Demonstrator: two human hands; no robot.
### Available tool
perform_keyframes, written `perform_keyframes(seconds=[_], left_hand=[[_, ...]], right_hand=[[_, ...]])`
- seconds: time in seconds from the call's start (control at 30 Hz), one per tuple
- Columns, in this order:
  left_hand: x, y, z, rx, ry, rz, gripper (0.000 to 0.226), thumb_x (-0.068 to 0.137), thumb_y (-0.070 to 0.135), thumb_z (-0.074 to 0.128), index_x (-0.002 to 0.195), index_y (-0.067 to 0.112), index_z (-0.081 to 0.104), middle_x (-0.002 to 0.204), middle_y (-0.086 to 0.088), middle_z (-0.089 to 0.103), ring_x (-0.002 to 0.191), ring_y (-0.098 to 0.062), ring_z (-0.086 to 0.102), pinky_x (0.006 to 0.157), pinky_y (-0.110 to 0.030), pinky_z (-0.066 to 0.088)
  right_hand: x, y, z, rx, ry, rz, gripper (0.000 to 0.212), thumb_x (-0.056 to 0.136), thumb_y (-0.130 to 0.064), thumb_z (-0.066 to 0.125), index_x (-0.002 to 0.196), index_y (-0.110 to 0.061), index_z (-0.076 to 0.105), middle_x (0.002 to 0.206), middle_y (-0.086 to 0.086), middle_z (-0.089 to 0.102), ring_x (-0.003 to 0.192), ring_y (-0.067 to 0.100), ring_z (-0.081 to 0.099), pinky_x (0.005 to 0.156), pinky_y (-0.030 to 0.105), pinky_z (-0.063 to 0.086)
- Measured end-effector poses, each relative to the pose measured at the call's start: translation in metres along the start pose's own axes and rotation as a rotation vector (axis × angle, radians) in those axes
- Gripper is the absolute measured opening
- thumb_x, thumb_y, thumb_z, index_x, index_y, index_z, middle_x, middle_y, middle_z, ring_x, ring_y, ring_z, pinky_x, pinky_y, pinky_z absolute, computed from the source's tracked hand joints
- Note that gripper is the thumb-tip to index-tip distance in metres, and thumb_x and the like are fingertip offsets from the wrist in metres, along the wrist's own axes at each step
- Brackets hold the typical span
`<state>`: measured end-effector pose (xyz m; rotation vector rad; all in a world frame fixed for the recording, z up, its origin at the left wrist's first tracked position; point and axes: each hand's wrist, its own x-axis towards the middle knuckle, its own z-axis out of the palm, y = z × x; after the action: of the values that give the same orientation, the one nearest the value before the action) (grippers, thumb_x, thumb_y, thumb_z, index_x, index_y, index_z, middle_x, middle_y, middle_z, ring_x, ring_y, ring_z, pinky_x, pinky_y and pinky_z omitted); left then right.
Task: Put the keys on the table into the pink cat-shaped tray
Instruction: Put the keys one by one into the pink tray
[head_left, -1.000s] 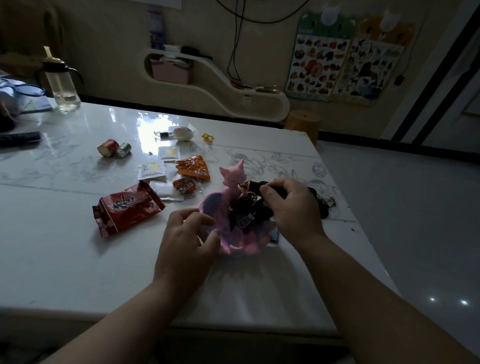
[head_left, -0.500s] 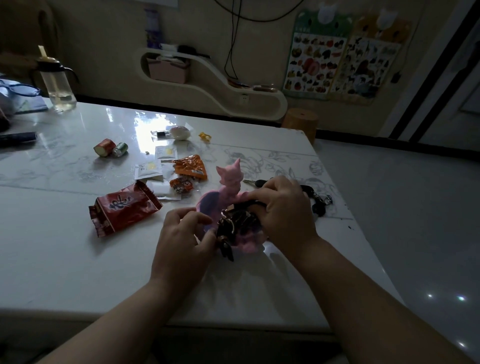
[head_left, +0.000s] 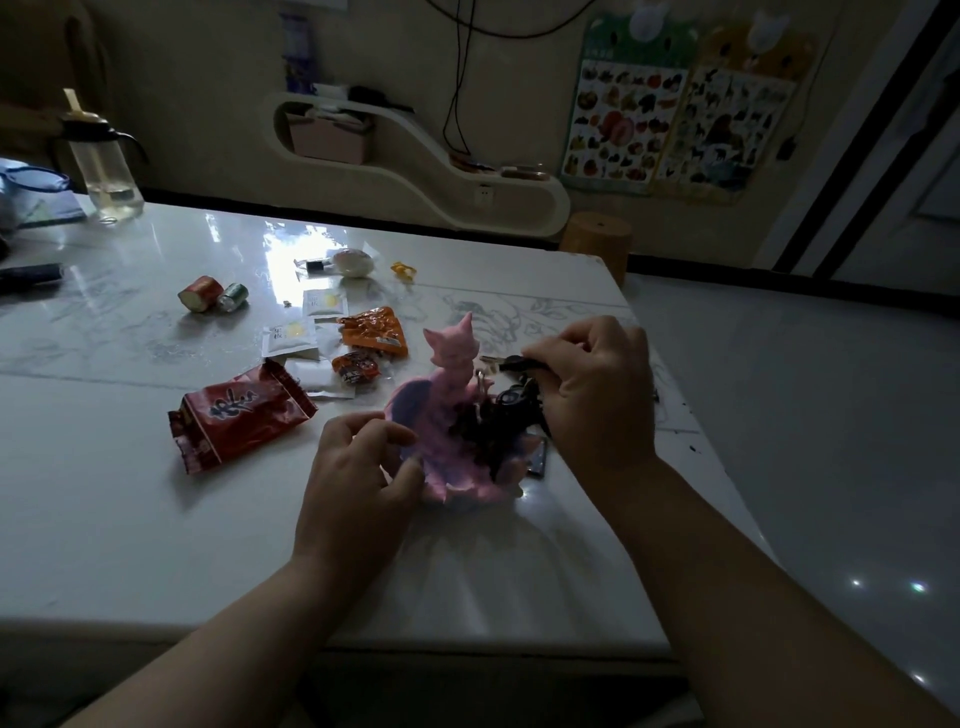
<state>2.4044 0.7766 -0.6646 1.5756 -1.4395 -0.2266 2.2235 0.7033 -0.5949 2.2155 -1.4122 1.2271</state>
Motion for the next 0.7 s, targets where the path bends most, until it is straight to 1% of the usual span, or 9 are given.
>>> perform_keyframes(seconds=[0.13,0.2,0.27,0.33,0.4,0.47,0.57,0.63,0.7], left_hand=[[0.000,0.000,0.000,0.003,0.000,-0.007,0.016,0.075,0.015,0.064,0.088,0.023,0.061,0.104,0.001,0.045,0.092,-0.004,0.042,0.071,-0.006,0.032],[0.000,0.000,0.000,-0.002,0.005,-0.010,0.016,0.074,0.015,0.065,0.086,0.024,0.061,0.103,0.001,0.045,0.090,-0.002,0.041,0.071,-0.005,0.032],[0.000,0.000,0.000,-0.007,0.004,-0.011,0.017,0.074,0.014,0.065,0.084,0.026,0.060,0.102,0.001,0.045,0.088,-0.003,0.042,0.070,-0.008,0.034],[0.000,0.001,0.000,-0.011,0.007,-0.011,0.017,0.073,0.013,0.066,0.084,0.025,0.061,0.102,0.000,0.046,0.089,-0.006,0.044,0.069,-0.013,0.036],[0.001,0.000,0.001,-0.010,0.014,-0.013,0.017,0.073,0.012,0.066,0.085,0.023,0.062,0.101,0.000,0.046,0.090,-0.007,0.044,0.069,-0.013,0.036],[0.001,0.000,0.001,-0.007,0.014,-0.013,0.017,0.073,0.012,0.066,0.085,0.023,0.062,0.102,0.000,0.046,0.090,-0.006,0.043,0.071,-0.013,0.035],[0.001,-0.001,0.001,-0.011,0.018,-0.007,0.017,0.073,0.012,0.066,0.085,0.024,0.061,0.101,0.001,0.046,0.089,-0.003,0.042,0.070,-0.011,0.034],[0.001,-0.001,0.001,-0.014,0.020,-0.009,0.017,0.073,0.013,0.066,0.084,0.025,0.061,0.101,0.001,0.046,0.090,-0.006,0.044,0.069,-0.016,0.037],[0.001,-0.002,0.001,-0.010,0.024,-0.011,0.018,0.073,0.013,0.066,0.084,0.026,0.060,0.101,0.001,0.046,0.090,-0.007,0.045,0.070,-0.017,0.037]], right_hand=[[-0.010,-0.006,0.014,0.059,-0.115,-0.064,0.022,0.074,0.005,0.065,0.089,-0.008,0.074,0.091,0.018,0.064,0.086,0.039,0.054,0.068,0.041,0.051],[-0.010,-0.004,0.019,0.089,-0.163,-0.026,0.030,0.075,0.010,0.059,0.097,-0.007,0.072,0.105,0.021,0.063,0.098,0.040,0.055,0.079,0.045,0.052],[-0.010,0.000,0.021,0.136,-0.228,0.047,0.038,0.079,0.011,0.053,0.110,-0.008,0.066,0.122,0.021,0.057,0.115,0.037,0.051,0.096,0.042,0.046],[-0.009,0.004,0.020,0.192,-0.288,0.116,0.048,0.080,0.010,0.047,0.121,-0.010,0.058,0.134,0.020,0.049,0.126,0.032,0.043,0.103,0.030,0.033],[-0.005,0.010,0.014,0.215,-0.284,0.150,0.056,0.077,0.012,0.044,0.127,-0.013,0.053,0.139,0.019,0.045,0.130,0.029,0.039,0.101,0.025,0.027],[0.001,0.023,0.005,0.203,-0.212,0.199,0.061,0.074,0.015,0.041,0.126,-0.014,0.054,0.137,0.018,0.046,0.127,0.028,0.042,0.098,0.024,0.029],[0.008,0.059,-0.008,0.120,-0.125,0.332,0.052,0.078,0.010,0.042,0.120,-0.015,0.058,0.125,0.017,0.056,0.112,0.030,0.053,0.086,0.024,0.036],[0.005,0.083,-0.012,0.055,-0.218,0.460,0.045,0.081,0.002,0.045,0.119,-0.017,0.060,0.123,0.016,0.059,0.109,0.031,0.055,0.083,0.027,0.039],[-0.004,0.098,-0.006,0.038,-0.395,0.531,0.041,0.084,-0.004,0.048,0.120,-0.019,0.060,0.125,0.014,0.060,0.111,0.030,0.054,0.081,0.026,0.037]])
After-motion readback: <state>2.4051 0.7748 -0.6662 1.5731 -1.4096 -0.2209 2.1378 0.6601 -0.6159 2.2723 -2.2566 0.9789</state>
